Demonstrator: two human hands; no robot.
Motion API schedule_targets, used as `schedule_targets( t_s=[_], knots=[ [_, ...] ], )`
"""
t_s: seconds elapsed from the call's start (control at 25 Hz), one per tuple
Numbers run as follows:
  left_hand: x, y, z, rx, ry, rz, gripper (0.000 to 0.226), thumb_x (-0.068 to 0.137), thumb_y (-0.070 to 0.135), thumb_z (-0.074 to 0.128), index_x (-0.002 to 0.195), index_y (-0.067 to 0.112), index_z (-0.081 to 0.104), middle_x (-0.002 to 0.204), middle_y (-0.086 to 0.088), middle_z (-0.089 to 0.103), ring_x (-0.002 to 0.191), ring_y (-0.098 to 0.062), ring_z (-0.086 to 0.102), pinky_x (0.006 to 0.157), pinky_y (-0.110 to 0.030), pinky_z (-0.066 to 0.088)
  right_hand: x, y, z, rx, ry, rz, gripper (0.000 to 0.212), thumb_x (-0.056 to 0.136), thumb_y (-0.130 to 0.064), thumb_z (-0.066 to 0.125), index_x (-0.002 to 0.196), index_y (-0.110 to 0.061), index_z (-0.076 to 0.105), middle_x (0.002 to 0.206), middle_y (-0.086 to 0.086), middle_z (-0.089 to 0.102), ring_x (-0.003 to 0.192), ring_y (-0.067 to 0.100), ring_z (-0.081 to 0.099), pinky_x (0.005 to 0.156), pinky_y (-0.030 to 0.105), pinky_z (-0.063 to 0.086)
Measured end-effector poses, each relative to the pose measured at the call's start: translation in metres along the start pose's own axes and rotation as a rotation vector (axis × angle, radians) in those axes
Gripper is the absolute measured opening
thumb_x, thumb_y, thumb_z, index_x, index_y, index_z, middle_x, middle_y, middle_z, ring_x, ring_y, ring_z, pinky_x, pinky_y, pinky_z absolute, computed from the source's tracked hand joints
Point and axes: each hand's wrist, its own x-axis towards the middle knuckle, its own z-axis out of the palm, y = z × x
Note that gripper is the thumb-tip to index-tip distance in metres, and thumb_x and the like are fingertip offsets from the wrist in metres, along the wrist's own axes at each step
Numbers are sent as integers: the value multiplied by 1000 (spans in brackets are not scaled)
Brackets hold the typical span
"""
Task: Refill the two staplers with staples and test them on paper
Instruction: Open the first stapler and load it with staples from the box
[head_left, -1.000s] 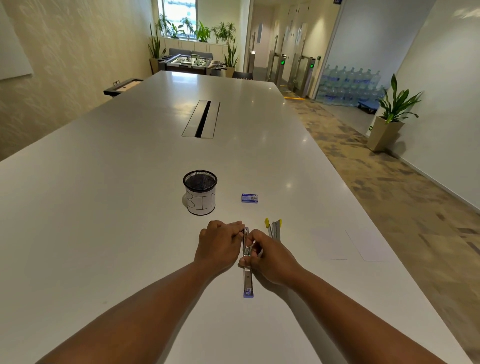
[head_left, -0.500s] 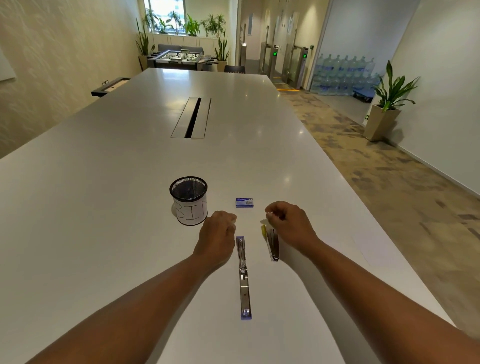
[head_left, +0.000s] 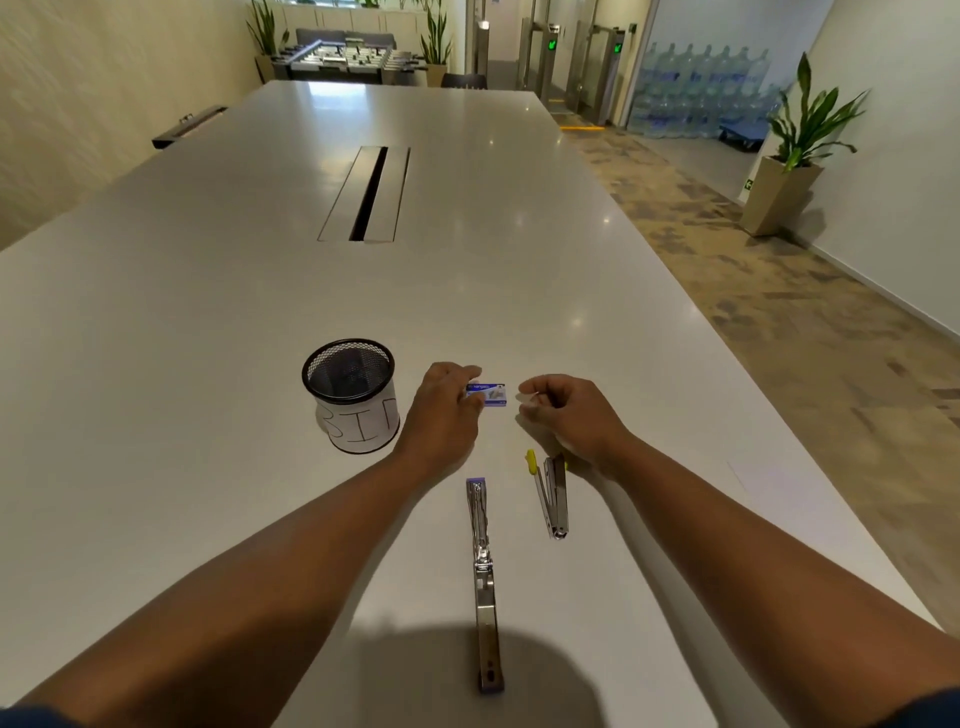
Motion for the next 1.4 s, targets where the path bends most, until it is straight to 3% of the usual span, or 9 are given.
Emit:
schedule_targets(
  t_s=[0.16,0.4,0.52,0.64,0.76,0.84,1.0,1.16,1.4],
  knots=[
    [6,-6,8,120,-44,72,45,90,31,72,132,18,65,117,1,54,109,-18,54,94,-32,47,19,0,7,-168,-78,-11,47,86,-16,78,131,-15,65,94,-3,72,90,11,65,90,33,53],
    [5,-5,8,110,-13,91,24,89,23,73,113,21,72,103,9,55,100,-17,55,85,-34,48,26,5,13,-238,-83,-33,49,81,-24,83,128,-23,68,100,-11,73,102,11,67,102,42,51],
    [2,-3,5,103,-38,100,17,90,21,72,107,23,71,100,9,61,98,-17,56,83,-32,47,22,3,12,-249,-81,-39,35,80,-23,82,114,-26,75,101,-9,74,97,13,69,97,44,54],
    [-1,-1,5,89,-33,73,16,91,19,70,107,22,71,100,10,59,98,-15,53,80,-25,41,20,0,11,-268,-80,-49,23,83,-22,81,105,-27,76,91,-10,73,85,8,67,85,36,55],
    [-5,-1,8,105,-5,63,15,93,18,68,107,22,70,99,12,56,98,-14,50,77,-24,37,18,-1,6,-340,-64,-57,21,86,-23,78,106,-26,75,83,-14,67,76,1,58,67,23,40],
    [-6,-2,8,115,-5,61,15,94,18,67,108,23,69,100,12,56,99,-14,49,78,-25,38,17,-2,4,-344,-86,-70,20,86,-23,78,106,-25,74,80,-14,64,74,4,57,65,22,39],
    [-5,-2,9,114,-7,64,15,94,19,67,108,23,68,102,13,56,100,-13,47,79,-27,40,15,-5,3,-277,-58,-55,13,89,-28,70,101,-25,74,88,-4,71,85,17,64,80,37,49],
    [-5,-3,9,112,-2,76,15,94,19,67,107,24,67,101,14,55,99,-12,46,78,-27,39,13,-5,3,-280,6,-22,16,92,-19,57,94,-30,69,96,-4,72,94,20,64,97,54,48],
    [-5,-4,10,132,3,85,14,94,20,67,107,24,67,101,13,55,98,-13,46,76,-25,38,9,-8,4,-282,15,-50,14,93,-25,64,88,-31,76,89,-8,74,94,20,67,96,57,48]
  ],
)
